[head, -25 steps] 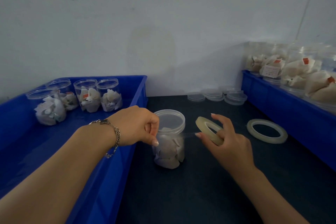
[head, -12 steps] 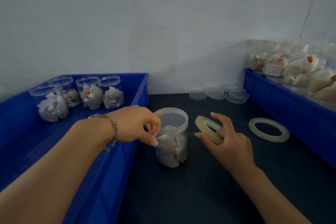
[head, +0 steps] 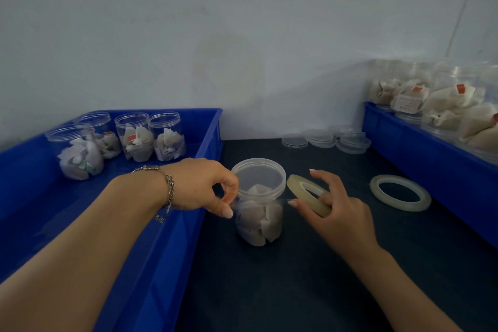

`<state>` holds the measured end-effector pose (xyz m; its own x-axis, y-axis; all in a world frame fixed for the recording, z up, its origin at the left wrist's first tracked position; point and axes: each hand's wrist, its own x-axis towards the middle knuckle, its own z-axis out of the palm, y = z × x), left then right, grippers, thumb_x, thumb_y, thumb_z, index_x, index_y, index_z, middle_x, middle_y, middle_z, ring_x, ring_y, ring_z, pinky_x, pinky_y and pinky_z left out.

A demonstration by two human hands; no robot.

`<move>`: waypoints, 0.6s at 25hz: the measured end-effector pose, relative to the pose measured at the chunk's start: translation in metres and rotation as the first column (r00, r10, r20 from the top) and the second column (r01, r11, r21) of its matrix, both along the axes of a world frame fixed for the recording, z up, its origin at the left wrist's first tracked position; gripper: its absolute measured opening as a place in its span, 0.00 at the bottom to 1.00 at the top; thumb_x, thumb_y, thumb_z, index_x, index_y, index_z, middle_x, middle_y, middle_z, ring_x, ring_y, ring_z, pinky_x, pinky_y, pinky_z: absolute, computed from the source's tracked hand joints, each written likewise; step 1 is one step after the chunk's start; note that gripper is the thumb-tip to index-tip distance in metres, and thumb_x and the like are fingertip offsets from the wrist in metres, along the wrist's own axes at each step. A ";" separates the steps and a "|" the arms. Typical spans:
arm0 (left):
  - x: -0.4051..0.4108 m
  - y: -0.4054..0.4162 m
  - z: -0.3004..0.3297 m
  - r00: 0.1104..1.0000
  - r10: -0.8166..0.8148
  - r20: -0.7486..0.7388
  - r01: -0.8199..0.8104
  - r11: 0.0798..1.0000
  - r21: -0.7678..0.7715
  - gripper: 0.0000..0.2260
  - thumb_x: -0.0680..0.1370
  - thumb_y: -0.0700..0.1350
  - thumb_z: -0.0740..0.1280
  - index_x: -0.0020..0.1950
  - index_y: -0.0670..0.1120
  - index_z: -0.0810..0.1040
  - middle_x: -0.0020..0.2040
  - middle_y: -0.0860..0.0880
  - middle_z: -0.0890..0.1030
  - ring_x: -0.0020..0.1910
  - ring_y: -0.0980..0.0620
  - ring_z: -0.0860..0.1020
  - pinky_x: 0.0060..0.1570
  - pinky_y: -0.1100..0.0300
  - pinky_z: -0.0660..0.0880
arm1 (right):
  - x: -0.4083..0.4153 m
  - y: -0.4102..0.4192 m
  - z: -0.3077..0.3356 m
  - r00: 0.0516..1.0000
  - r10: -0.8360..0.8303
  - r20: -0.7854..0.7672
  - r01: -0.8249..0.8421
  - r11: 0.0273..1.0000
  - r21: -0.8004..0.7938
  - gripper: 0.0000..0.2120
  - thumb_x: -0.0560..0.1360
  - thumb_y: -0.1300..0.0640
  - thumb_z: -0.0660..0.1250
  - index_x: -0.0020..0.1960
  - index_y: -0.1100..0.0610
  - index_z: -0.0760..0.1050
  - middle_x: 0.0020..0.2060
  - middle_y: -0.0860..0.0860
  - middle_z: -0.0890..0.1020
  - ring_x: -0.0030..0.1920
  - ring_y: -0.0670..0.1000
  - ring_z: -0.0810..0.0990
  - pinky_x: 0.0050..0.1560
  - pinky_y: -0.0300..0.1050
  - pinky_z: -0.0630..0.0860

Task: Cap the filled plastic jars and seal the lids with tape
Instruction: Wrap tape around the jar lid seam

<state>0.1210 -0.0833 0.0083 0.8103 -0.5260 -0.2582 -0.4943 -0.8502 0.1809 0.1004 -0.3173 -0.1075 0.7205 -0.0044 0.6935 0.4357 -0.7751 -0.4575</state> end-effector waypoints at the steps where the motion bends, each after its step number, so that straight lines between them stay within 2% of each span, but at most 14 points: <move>1: 0.000 0.000 0.000 1.000 0.001 0.005 -0.001 1.000 0.009 0.09 0.74 0.51 0.70 0.36 0.56 0.72 0.51 0.59 0.79 0.56 0.57 0.73 0.62 0.50 0.69 | 0.000 0.000 0.000 1.000 -0.001 0.014 0.001 1.000 -0.012 0.34 0.68 0.31 0.59 0.63 0.54 0.73 0.27 0.45 0.77 0.25 0.43 0.73 0.28 0.31 0.67; 3: 0.001 0.002 -0.001 1.000 0.009 0.008 -0.009 1.000 -0.001 0.09 0.74 0.50 0.70 0.36 0.55 0.72 0.54 0.59 0.79 0.57 0.57 0.73 0.67 0.48 0.65 | 0.002 0.000 -0.001 0.995 0.003 0.095 0.003 0.998 -0.062 0.29 0.71 0.34 0.62 0.59 0.55 0.78 0.29 0.46 0.80 0.27 0.40 0.72 0.28 0.31 0.68; 6: 0.003 0.006 -0.003 0.999 0.015 -0.036 -0.018 0.998 -0.063 0.10 0.75 0.48 0.70 0.35 0.53 0.72 0.57 0.59 0.78 0.62 0.60 0.71 0.74 0.44 0.47 | 0.005 0.000 -0.004 0.985 0.024 0.168 -0.008 0.996 -0.093 0.24 0.71 0.39 0.62 0.55 0.55 0.82 0.32 0.48 0.83 0.29 0.41 0.74 0.30 0.36 0.73; 8: 0.004 0.007 -0.004 0.998 0.028 -0.056 -0.032 0.997 -0.070 0.10 0.75 0.48 0.69 0.36 0.52 0.72 0.61 0.61 0.76 0.71 0.61 0.61 0.73 0.46 0.38 | 0.006 -0.001 -0.005 0.988 0.016 0.151 -0.001 0.995 -0.099 0.23 0.71 0.38 0.65 0.56 0.53 0.82 0.32 0.49 0.84 0.29 0.47 0.80 0.32 0.40 0.75; 10: 0.004 0.007 -0.006 0.998 0.030 -0.051 -0.033 0.998 -0.049 0.09 0.75 0.49 0.68 0.37 0.52 0.72 0.63 0.62 0.74 0.74 0.62 0.51 0.72 0.48 0.36 | 0.004 -0.002 -0.004 0.999 0.013 0.041 -0.010 0.997 -0.072 0.26 0.70 0.33 0.63 0.58 0.49 0.80 0.35 0.50 0.85 0.34 0.50 0.82 0.36 0.40 0.76; 12: 0.005 0.008 -0.007 0.998 0.027 -0.049 -0.029 0.999 -0.041 0.09 0.75 0.49 0.68 0.37 0.52 0.72 0.63 0.63 0.74 0.75 0.63 0.49 0.72 0.48 0.36 | 0.005 -0.004 -0.004 0.998 0.019 -0.060 -0.023 0.998 -0.066 0.29 0.68 0.30 0.55 0.61 0.44 0.78 0.40 0.48 0.85 0.39 0.49 0.83 0.40 0.36 0.73; 15: 0.006 0.008 -0.007 0.997 0.030 -0.077 -0.033 0.999 -0.041 0.09 0.75 0.49 0.68 0.37 0.52 0.72 0.63 0.62 0.75 0.75 0.62 0.48 0.72 0.47 0.36 | 0.006 -0.005 -0.005 0.998 0.021 -0.064 -0.027 0.996 -0.087 0.30 0.68 0.30 0.53 0.61 0.43 0.78 0.43 0.44 0.85 0.39 0.46 0.83 0.38 0.31 0.68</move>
<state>0.1268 -0.0751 0.0013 0.8055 -0.5124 -0.2977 -0.4508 -0.8559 0.2533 0.1060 -0.3221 -0.1129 0.7617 0.0723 0.6439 0.4271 -0.8033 -0.4151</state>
